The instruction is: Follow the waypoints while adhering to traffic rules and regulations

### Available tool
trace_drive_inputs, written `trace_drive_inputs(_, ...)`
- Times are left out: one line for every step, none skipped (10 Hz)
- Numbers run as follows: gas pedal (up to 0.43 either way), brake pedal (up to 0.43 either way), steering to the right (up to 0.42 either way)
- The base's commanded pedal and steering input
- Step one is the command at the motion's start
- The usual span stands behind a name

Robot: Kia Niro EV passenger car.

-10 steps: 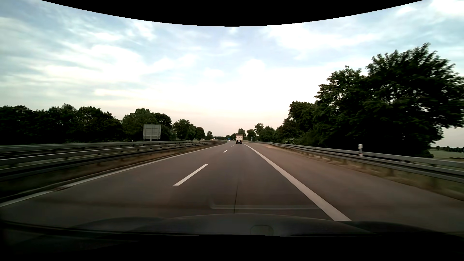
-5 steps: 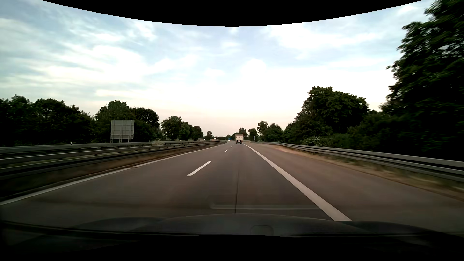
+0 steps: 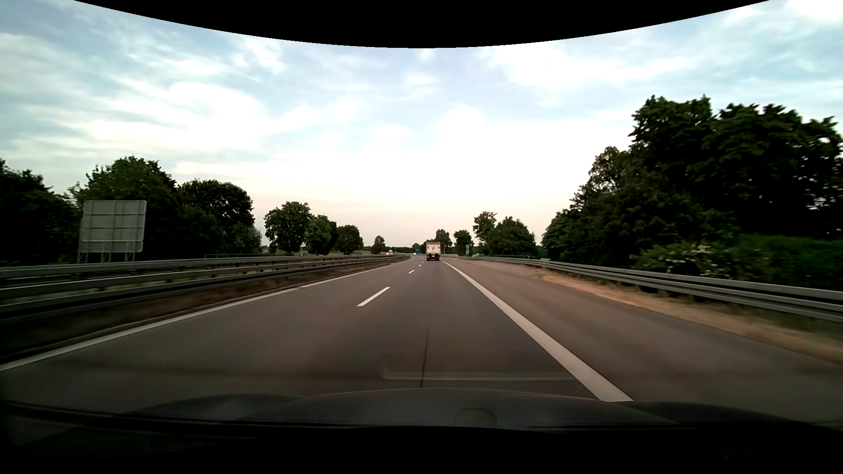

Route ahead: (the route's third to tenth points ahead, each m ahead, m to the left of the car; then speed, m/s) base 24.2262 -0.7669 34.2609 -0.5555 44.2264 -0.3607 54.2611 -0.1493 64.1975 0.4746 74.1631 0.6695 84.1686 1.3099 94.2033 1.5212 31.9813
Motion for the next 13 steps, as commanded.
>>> trace_drive_inputs(0.0, 0.012, -0.002)
trace_drive_inputs(0.0, 0.006, -0.002)
trace_drive_inputs(0.0, 0.006, -0.002)
trace_drive_inputs(0.0, 0.006, -0.003)
trace_drive_inputs(0.0, 0.006, -0.003)
trace_drive_inputs(0.0, 0.006, -0.004)
trace_drive_inputs(0.0, 0.006, -0.004)
trace_drive_inputs(0.0, 0.006, -0.005)
trace_drive_inputs(0.0, 0.006, -0.006)
trace_drive_inputs(0.0, 0.006, -0.005)
trace_drive_inputs(0.0, 0.006, -0.005)
trace_drive_inputs(0.0, 0.006, -0.004)
trace_drive_inputs(0.0, 0.006, -0.004)
